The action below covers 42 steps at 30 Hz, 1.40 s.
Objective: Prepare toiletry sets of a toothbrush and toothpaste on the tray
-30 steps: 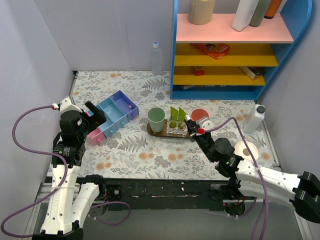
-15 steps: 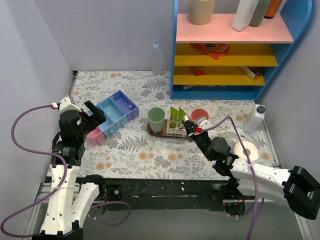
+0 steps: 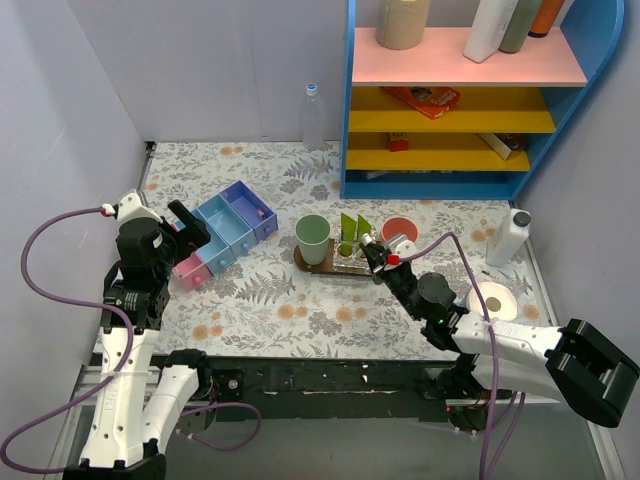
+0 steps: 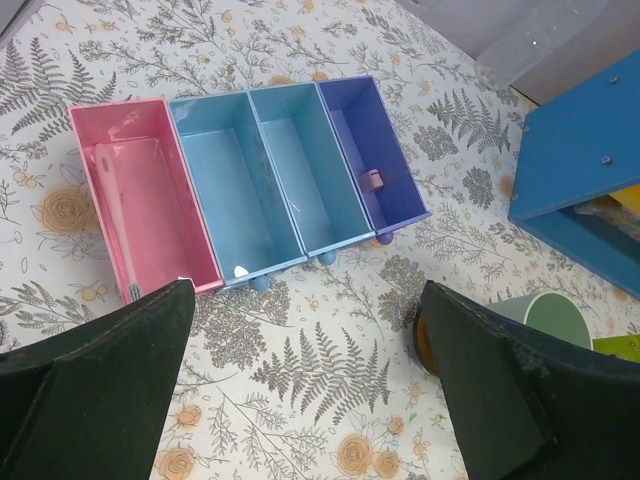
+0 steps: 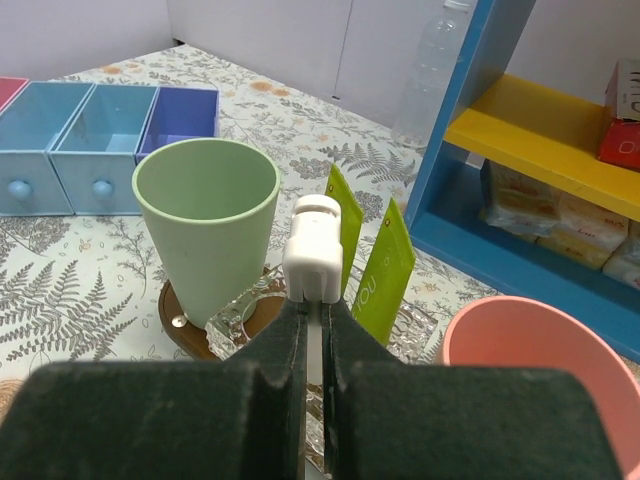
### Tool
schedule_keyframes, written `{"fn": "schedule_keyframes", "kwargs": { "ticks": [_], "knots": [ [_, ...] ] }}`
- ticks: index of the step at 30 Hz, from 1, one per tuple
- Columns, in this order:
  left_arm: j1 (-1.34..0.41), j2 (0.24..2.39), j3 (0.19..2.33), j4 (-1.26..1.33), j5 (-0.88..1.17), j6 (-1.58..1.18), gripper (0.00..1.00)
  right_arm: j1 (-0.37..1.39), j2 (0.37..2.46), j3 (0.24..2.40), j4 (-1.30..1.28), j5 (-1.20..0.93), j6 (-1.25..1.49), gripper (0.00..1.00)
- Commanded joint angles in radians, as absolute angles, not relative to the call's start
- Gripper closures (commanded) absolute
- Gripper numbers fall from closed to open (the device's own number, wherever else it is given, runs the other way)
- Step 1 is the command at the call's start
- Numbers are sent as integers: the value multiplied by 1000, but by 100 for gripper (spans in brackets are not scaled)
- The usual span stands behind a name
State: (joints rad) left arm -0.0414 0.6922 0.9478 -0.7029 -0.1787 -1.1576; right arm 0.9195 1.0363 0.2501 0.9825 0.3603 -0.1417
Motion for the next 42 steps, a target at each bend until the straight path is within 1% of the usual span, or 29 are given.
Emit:
{"fn": "schedule_keyframes", "kwargs": {
  "ticks": [1, 14, 26, 27, 28, 30, 31, 33, 34, 35, 37, 42],
  "knots": [
    [-44, 696, 994, -716, -207, -1137, 2, 914, 1066, 245, 1100, 348, -150, 99],
    [-44, 709, 1006, -716, -215, -1120, 2, 914, 1172, 242, 1169, 327, -161, 99],
    [-44, 710, 999, -710, -213, -1112, 2, 914, 1155, 232, 1131, 331, -163, 98],
    [-44, 709, 999, -709, -213, -1112, 2, 914, 1154, 229, 1129, 333, -163, 96],
    [-44, 707, 996, -709, -213, -1112, 2, 914, 1151, 227, 1127, 331, -163, 92],
    [-44, 706, 994, -709, -213, -1112, 2, 914, 1140, 225, 1115, 331, -166, 86],
    [-44, 707, 993, -707, -212, -1112, 2, 916, 1134, 224, 1108, 330, -170, 81],
    [-44, 704, 989, -706, -210, -1114, 2, 916, 1117, 224, 1089, 328, -172, 75],
    [-44, 704, 989, -706, -210, -1112, 2, 914, 1112, 224, 1083, 325, -172, 69],
    [-44, 704, 988, -706, -210, -1114, 2, 914, 1102, 224, 1078, 324, -173, 66],
    [-44, 703, 986, -704, -209, -1114, 2, 914, 1092, 222, 1063, 322, -178, 61],
    [-44, 701, 983, -703, -204, -1117, 2, 914, 1072, 218, 1043, 316, -181, 54]
  ]
}}
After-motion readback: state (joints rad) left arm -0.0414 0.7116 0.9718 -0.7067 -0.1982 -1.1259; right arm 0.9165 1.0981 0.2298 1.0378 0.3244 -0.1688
